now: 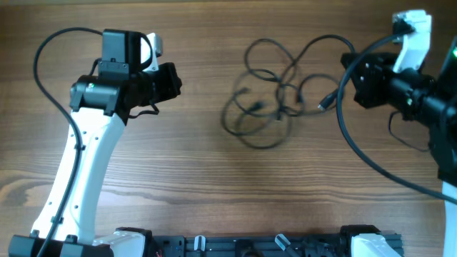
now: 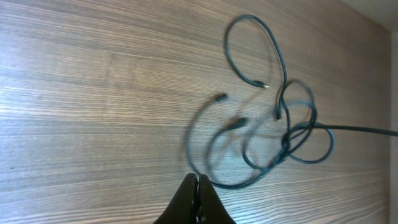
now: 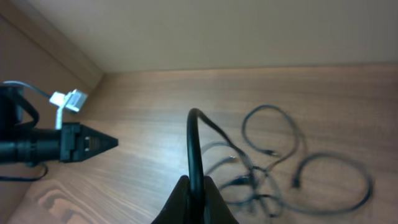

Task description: Untangle cables

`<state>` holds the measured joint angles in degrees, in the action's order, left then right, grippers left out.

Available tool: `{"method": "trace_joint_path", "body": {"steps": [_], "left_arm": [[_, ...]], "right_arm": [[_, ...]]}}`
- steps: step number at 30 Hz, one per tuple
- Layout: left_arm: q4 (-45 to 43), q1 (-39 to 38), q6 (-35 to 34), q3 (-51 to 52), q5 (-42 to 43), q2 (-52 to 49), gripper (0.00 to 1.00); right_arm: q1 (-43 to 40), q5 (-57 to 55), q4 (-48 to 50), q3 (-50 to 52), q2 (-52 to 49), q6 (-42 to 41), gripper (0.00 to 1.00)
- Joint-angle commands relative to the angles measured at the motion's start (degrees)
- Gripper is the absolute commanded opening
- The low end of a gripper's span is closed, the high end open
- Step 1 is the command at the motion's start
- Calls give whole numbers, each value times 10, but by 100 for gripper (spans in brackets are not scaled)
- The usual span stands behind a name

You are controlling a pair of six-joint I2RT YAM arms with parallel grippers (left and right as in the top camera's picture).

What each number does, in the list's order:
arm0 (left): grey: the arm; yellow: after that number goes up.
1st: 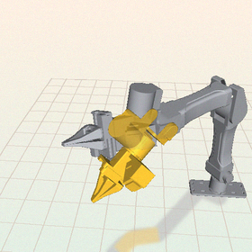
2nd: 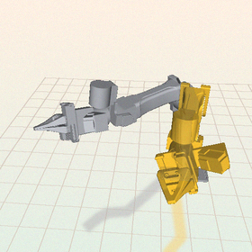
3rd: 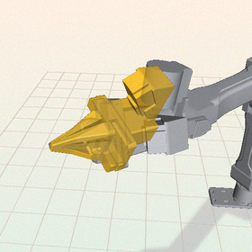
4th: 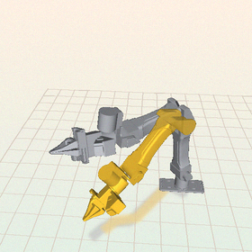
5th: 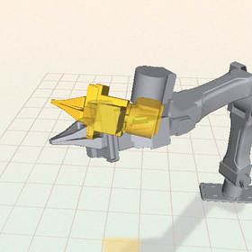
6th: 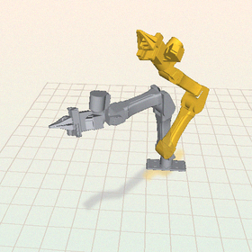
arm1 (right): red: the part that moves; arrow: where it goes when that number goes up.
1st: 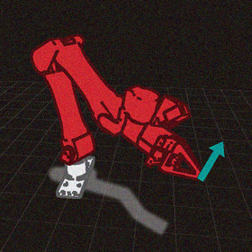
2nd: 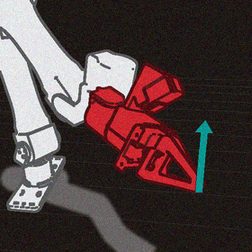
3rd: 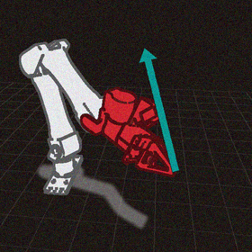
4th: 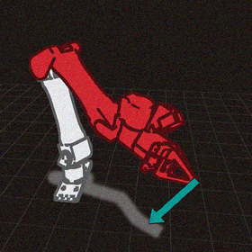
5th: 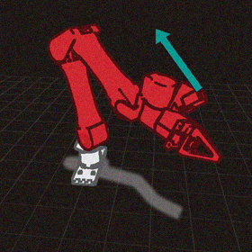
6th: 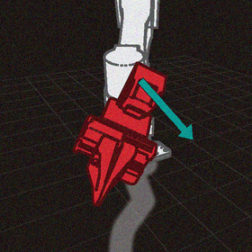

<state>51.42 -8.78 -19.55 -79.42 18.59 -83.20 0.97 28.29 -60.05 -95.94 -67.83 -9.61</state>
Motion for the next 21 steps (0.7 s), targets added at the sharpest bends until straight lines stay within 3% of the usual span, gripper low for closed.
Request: {"method": "trace_joint_path", "body": {"steps": [1, 11, 13, 16, 21], "left_arm": [[-8, -11, 12, -8, -5, -13, 4], [-8, -11, 12, -8, -5, -13, 4], [-8, -11, 12, -8, -5, -13, 4], [-8, -11, 12, -8, -5, -13, 4], [-8, -11, 12, -8, -5, -13, 4]], "right_arm": [[1, -8, -23, -3, -29, -16, 4], [83, 18, -31, -3, -189, -11, 5], [125, 18, -21, -3, -234, -10, 18], [175, 18, -10, -3, -280, 2, 52], [231, 1, -11, -3, -311, 32, 80]]}}
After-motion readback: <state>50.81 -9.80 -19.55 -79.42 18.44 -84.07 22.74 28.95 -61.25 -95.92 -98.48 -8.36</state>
